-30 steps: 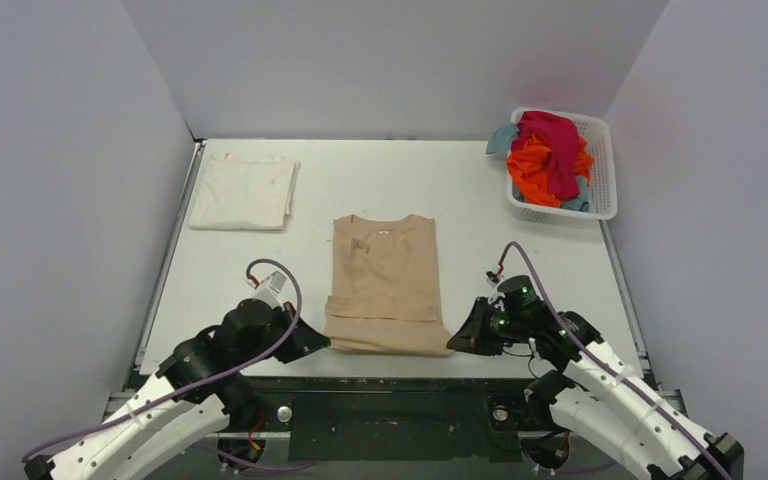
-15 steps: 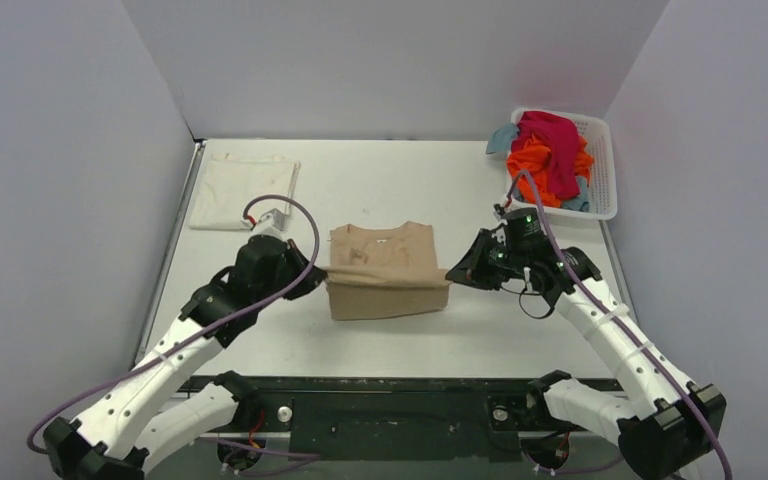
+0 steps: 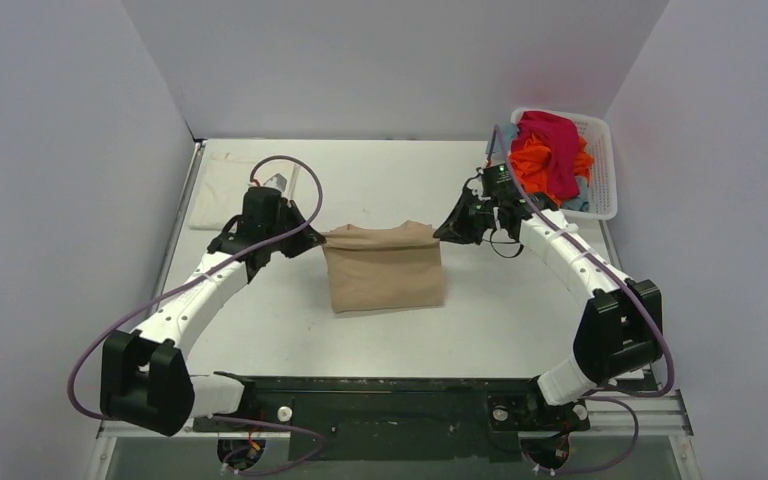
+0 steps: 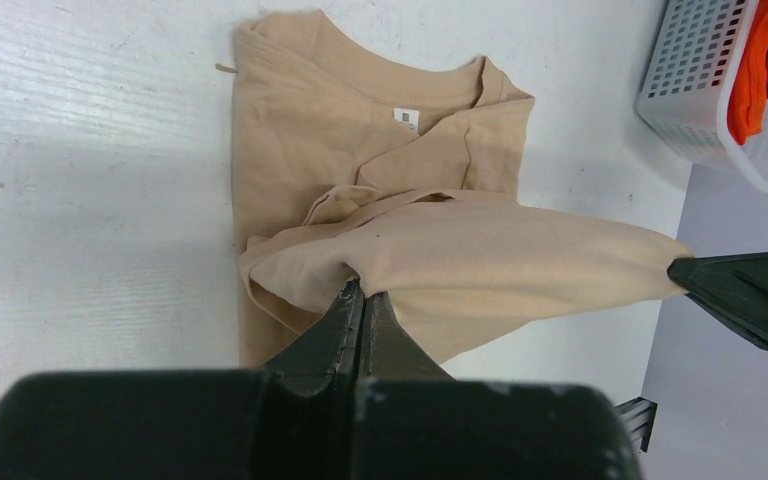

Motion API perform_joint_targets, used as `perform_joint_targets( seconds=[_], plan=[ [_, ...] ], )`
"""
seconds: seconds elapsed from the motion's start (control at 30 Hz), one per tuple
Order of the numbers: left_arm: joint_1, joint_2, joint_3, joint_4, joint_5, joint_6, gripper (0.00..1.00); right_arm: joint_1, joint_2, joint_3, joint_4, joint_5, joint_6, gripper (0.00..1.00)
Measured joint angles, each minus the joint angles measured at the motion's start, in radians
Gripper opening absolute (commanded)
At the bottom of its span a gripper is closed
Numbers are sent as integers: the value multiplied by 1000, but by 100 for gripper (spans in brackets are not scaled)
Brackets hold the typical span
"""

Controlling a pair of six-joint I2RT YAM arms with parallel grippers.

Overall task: Fold and stack the t-shirts
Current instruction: Fold the long partially folded tshirt into a neat square

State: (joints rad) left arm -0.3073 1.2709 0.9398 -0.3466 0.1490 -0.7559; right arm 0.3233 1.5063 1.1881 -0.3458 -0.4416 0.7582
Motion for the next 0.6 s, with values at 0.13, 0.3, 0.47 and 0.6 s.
perform_joint_targets(
  seconds=[0.13,0.3,0.47,0.6],
  plan=[
    [26,58,19,18,24,0,0,-10,69,42,20,-2,3,0],
    [50,182,65,50,40,0,0,-17,161,100,41,-1,4,0],
    [62,347,148,66,46,-2,26,-24,273,170,48,27,5,8],
    [77,484,242,64,43,-2,81,-29,399,257,63,61,16,49]
  ],
)
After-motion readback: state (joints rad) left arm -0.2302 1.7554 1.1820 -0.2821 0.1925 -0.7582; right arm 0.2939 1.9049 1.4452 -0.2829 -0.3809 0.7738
